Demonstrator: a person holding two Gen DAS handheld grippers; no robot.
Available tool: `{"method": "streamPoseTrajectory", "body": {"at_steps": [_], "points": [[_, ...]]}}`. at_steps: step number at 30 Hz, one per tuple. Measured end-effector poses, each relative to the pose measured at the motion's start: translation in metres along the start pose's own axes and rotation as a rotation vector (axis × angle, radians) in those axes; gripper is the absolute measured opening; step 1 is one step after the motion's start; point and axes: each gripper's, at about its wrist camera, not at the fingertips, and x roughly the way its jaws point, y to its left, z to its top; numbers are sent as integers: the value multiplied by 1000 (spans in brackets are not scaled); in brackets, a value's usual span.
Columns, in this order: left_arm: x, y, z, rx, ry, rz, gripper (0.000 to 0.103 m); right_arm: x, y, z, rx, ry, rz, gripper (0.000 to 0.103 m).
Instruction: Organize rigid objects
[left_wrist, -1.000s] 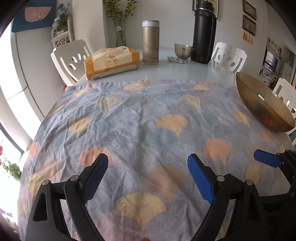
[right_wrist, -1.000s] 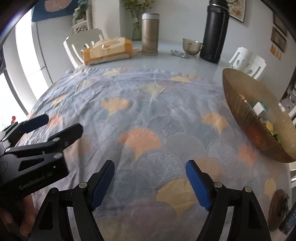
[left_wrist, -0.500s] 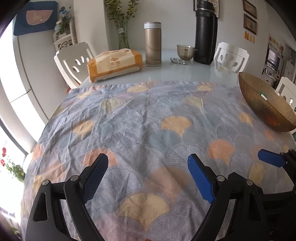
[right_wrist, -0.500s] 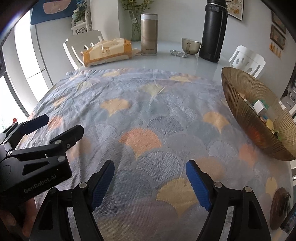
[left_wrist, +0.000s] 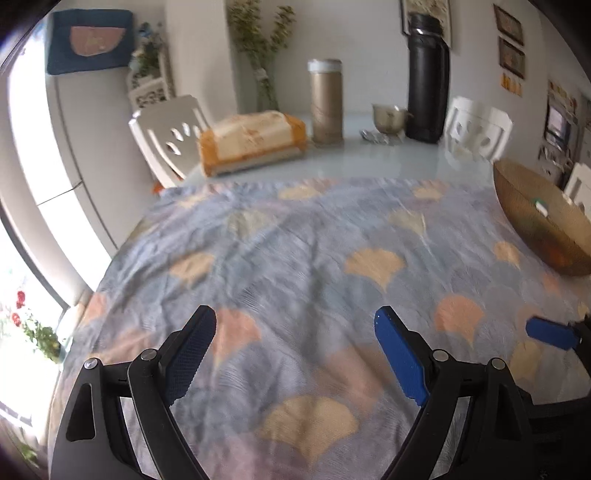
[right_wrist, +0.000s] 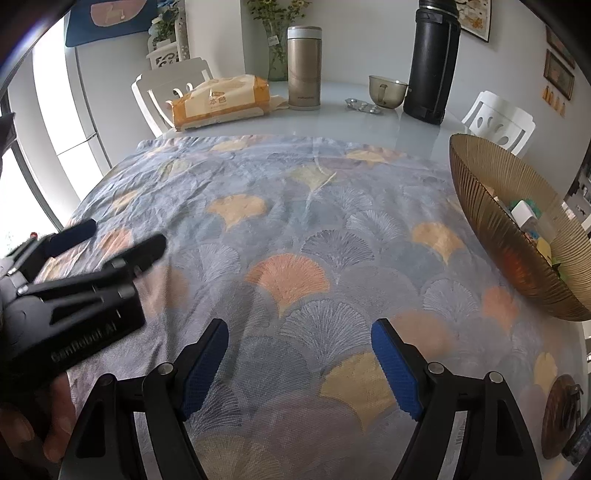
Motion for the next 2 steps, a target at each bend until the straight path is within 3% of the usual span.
{"method": "streamPoseTrajectory", "body": {"at_steps": [2], "points": [[2,4,1,-15,12,-18,87,0,0,0,3,1,-1,78]]}}
